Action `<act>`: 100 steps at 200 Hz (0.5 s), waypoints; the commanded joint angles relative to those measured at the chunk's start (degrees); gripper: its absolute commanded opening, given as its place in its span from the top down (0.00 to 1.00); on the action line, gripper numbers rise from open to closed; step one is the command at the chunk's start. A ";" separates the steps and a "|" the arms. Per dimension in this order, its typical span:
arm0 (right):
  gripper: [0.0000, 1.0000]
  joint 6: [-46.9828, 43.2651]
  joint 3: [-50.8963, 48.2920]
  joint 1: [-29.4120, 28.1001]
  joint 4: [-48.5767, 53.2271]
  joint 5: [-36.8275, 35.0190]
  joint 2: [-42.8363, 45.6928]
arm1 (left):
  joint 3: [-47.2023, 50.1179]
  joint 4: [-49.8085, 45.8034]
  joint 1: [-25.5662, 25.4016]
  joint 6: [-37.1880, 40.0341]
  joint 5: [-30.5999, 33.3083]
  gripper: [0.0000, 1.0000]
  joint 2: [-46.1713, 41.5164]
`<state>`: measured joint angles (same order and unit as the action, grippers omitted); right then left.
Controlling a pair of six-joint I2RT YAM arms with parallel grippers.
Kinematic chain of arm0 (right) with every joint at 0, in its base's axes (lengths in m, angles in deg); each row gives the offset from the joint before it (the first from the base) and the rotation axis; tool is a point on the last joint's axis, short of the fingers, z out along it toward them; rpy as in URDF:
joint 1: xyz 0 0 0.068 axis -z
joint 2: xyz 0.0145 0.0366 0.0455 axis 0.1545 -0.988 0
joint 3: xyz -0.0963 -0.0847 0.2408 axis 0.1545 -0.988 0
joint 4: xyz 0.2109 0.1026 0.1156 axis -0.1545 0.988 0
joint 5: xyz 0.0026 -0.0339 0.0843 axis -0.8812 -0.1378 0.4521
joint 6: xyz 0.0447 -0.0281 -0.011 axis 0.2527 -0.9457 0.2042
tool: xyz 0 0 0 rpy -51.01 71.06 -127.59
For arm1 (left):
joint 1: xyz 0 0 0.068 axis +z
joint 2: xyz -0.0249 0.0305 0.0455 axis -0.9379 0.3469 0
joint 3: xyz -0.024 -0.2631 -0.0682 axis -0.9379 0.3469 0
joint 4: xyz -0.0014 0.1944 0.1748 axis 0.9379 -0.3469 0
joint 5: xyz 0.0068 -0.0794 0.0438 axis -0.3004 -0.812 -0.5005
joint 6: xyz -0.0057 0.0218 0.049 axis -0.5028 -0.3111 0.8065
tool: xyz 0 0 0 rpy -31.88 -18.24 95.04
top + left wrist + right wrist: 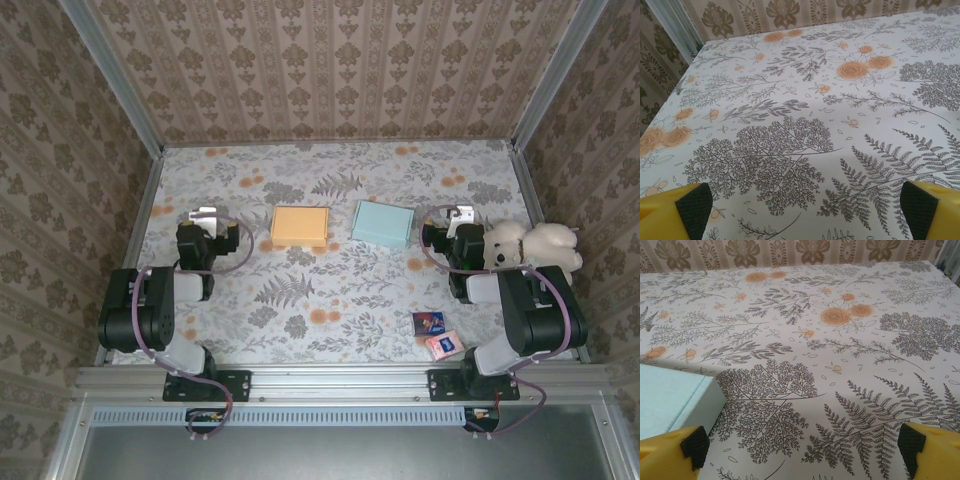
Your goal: Fold the paper box
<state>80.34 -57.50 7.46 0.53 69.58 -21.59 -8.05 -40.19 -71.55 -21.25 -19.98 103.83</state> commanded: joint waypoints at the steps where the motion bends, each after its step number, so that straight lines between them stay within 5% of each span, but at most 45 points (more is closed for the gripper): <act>1: 0.00 -0.58 1.21 -0.06 -0.45 0.61 -0.23 | 0.15 -0.19 -0.48 -0.66 1.12 0.00 -0.78; 100: 0.00 -0.59 1.21 -0.13 -0.49 0.60 -0.19 | 0.41 0.19 -0.87 -0.50 1.87 0.00 -0.87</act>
<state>80.34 -57.50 7.46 0.53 69.58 -21.59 -8.00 -40.71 -71.98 -21.25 -18.49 103.81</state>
